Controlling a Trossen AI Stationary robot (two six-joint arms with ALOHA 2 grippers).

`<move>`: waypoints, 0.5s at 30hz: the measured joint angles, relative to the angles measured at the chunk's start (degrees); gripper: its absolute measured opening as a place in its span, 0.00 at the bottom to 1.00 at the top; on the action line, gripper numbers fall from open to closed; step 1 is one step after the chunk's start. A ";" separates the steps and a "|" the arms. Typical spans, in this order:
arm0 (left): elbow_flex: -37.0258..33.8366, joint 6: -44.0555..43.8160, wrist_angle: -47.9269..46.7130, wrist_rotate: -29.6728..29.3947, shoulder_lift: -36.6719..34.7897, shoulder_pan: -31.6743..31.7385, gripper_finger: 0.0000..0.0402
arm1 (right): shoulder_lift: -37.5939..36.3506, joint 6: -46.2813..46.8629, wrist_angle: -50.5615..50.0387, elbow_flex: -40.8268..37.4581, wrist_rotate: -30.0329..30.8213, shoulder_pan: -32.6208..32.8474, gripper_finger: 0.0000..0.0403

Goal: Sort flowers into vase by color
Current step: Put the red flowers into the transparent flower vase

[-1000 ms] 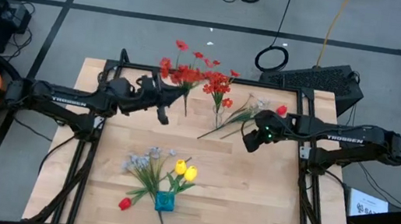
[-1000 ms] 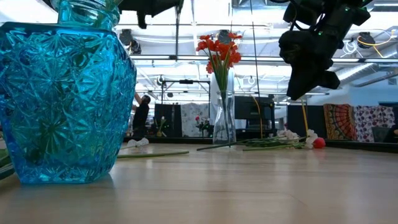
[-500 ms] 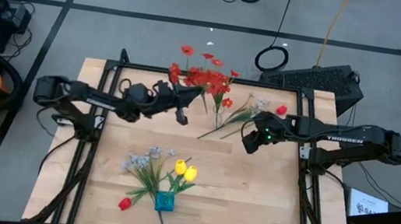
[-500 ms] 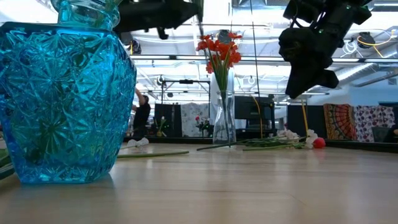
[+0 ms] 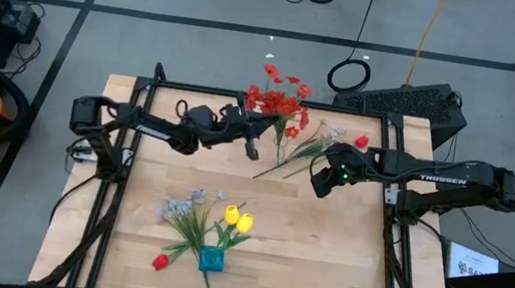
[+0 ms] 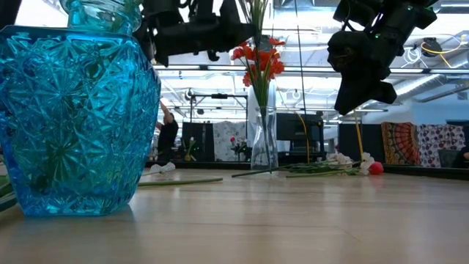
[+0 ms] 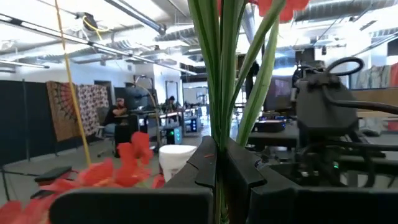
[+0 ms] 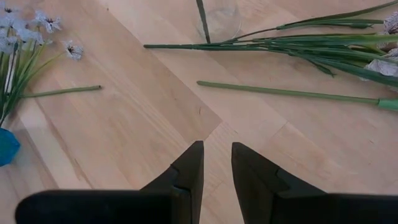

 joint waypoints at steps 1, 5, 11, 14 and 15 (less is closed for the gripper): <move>0.00 0.01 0.25 0.02 0.30 0.26 0.03 | 0.00 0.00 -0.02 -0.01 -0.06 0.00 0.19; 0.00 0.20 -0.94 0.02 1.08 0.87 0.03 | 0.00 0.00 -0.02 -0.01 -0.09 0.00 0.19; 0.00 2.59 -3.99 0.02 2.35 0.82 0.03 | 0.00 -0.02 -0.02 0.01 -0.12 0.00 0.19; 0.07 2.51 -3.92 -0.02 3.52 0.84 0.03 | 0.00 -0.38 0.08 -0.01 -0.12 0.00 0.19; 0.07 2.52 -3.86 -0.04 3.98 0.84 0.03 | 0.00 -0.44 0.13 -0.01 -0.09 -0.02 0.19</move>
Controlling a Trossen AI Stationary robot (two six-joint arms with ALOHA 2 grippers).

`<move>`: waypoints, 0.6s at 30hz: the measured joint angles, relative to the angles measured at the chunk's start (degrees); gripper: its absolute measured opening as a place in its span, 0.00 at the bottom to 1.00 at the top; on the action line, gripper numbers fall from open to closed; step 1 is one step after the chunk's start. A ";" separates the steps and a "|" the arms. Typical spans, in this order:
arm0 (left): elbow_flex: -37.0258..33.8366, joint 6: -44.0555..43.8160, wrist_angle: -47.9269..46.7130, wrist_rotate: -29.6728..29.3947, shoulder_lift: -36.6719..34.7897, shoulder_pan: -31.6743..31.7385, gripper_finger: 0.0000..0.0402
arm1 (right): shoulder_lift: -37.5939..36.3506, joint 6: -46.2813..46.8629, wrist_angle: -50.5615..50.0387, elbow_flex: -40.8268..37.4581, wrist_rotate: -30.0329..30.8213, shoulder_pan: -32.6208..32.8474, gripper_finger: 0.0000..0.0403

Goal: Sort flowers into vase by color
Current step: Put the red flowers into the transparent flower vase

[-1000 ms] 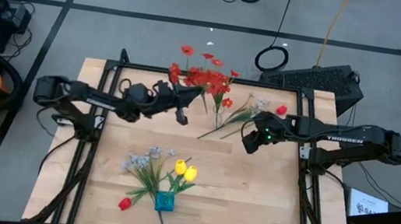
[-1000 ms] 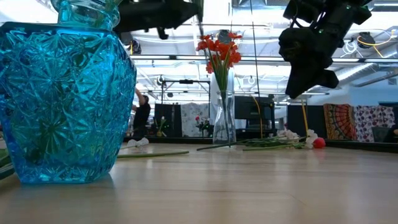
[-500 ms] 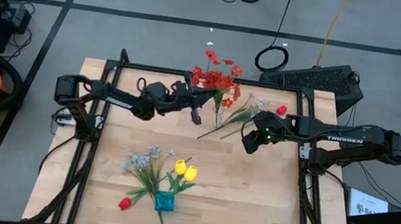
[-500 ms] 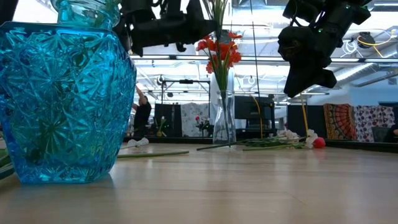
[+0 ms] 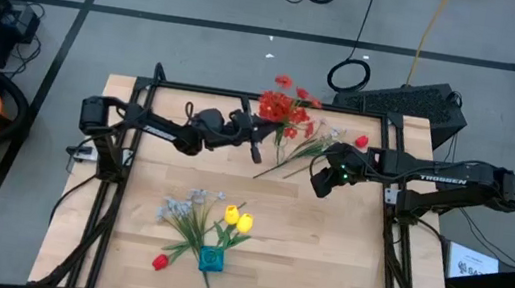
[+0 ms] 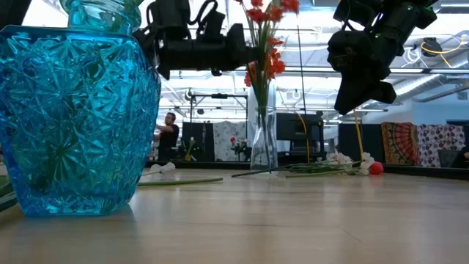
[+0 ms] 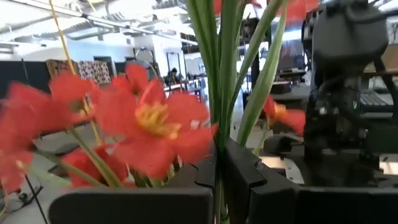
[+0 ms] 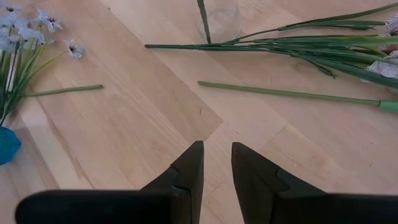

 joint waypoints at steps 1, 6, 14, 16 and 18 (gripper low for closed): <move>0.00 -0.02 -0.02 0.00 0.24 0.00 0.03 | 0.00 -0.01 0.00 0.00 0.13 0.00 0.19; 0.00 -0.89 -1.94 -0.02 0.42 -0.27 0.04 | 0.00 -0.02 0.01 0.00 1.37 -0.04 0.19; 0.00 -15.36 -5.82 -2.79 0.51 0.43 0.04 | 0.00 -0.22 0.07 0.00 1.53 -0.04 0.19; 0.00 -14.75 -6.51 -2.52 0.51 0.36 0.05 | 0.00 -0.22 0.08 0.00 1.53 -0.04 0.19; 0.00 -14.65 -6.51 -1.57 0.51 0.34 0.07 | 0.00 -0.22 0.15 0.00 1.53 -0.04 0.19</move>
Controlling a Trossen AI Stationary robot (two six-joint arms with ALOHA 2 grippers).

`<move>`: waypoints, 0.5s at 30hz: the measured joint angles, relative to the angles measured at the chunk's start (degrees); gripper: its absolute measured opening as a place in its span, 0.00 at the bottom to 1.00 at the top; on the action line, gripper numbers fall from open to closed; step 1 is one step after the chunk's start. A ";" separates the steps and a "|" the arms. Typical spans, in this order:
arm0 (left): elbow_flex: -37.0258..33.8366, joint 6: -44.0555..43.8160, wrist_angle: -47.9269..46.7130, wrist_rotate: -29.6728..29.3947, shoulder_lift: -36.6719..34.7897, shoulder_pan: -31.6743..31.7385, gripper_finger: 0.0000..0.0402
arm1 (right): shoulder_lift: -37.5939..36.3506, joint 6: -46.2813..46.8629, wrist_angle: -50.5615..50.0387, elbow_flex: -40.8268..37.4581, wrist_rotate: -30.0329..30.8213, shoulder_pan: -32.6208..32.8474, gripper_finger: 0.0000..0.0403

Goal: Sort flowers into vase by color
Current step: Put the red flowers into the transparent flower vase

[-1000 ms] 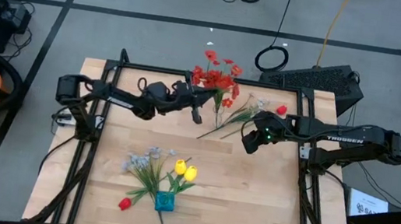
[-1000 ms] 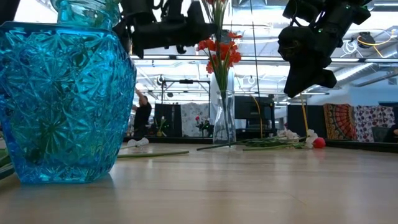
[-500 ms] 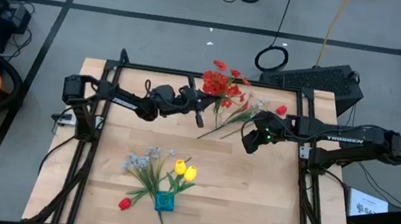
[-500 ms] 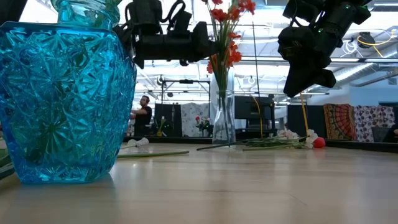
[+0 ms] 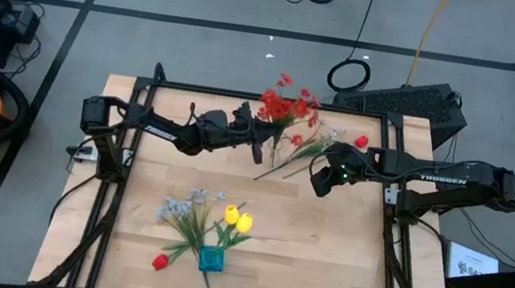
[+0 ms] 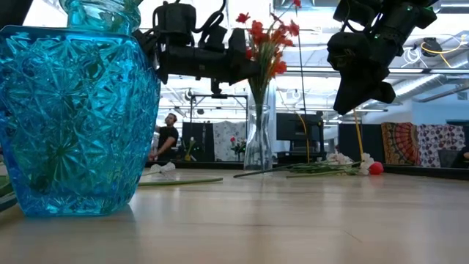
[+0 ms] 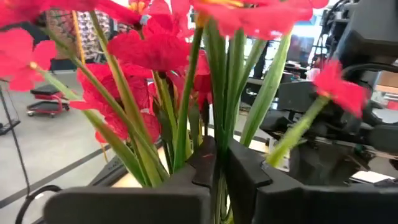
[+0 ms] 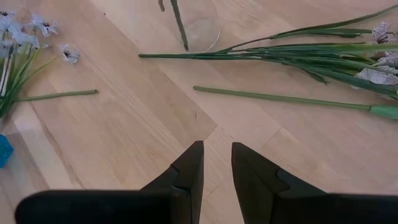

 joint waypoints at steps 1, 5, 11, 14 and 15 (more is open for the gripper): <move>0.00 -0.02 0.01 0.10 0.00 -0.01 0.09 | 0.00 0.00 0.00 0.00 0.00 0.00 0.19; -0.02 -0.03 -0.03 0.10 0.00 0.01 0.19 | 0.00 0.00 0.02 0.00 0.00 0.00 0.19; -0.07 -0.05 -2.95 0.23 -1.30 -0.24 0.29 | 0.00 0.00 0.02 0.00 0.00 0.00 0.19; -0.07 1.19 -8.78 0.21 -3.80 -0.53 0.29 | 0.00 0.00 0.02 0.00 0.00 0.00 0.19; -0.07 1.31 -10.93 0.19 -4.76 -0.69 0.29 | 0.00 0.00 0.02 0.00 0.00 0.00 0.19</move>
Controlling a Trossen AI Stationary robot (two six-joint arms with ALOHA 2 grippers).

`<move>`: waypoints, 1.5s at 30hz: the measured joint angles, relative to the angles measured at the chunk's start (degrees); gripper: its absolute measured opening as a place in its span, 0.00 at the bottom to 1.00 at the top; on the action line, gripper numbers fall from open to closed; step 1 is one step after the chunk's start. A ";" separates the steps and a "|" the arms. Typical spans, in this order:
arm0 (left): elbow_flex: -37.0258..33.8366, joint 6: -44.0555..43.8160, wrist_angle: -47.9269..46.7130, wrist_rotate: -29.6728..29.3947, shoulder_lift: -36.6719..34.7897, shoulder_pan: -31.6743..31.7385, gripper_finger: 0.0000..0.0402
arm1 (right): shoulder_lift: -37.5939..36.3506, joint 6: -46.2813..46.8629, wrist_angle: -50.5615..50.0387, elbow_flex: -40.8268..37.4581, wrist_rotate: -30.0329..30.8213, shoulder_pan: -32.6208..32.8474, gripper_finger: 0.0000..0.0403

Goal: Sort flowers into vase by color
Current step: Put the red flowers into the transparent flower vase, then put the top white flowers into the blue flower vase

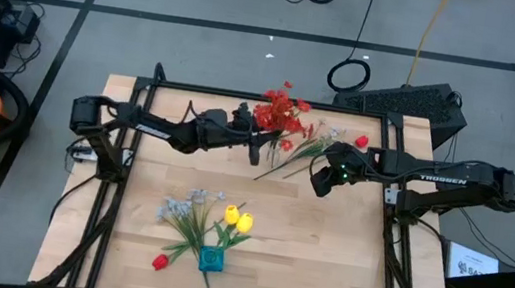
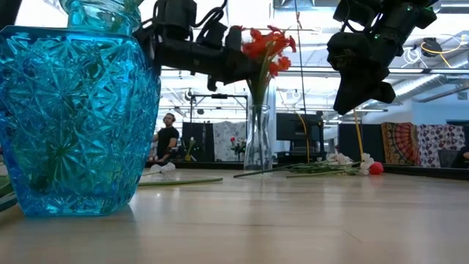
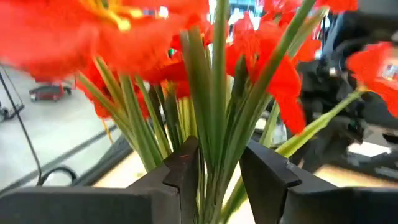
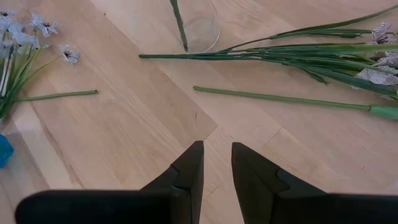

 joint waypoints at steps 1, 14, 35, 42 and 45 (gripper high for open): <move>0.00 -0.05 -2.29 0.01 -1.01 -0.09 0.29 | 0.00 0.00 0.00 0.00 0.00 0.00 0.19; 0.00 -0.61 -28.89 -0.11 -14.37 -1.85 0.29 | 0.00 -0.85 0.30 0.00 1.44 0.00 0.19; 0.00 -27.54 -72.36 -0.53 -31.53 -3.61 0.29 | 0.00 22.68 -0.38 0.00 6.93 0.02 0.19; 0.00 -36.15 -83.92 -0.75 -36.82 -7.43 0.29 | 0.00 27.11 -3.84 0.00 6.84 1.48 0.18; 0.00 -40.84 -87.65 -2.83 -37.93 -10.30 0.29 | 0.00 27.56 -9.09 0.00 5.10 1.36 0.17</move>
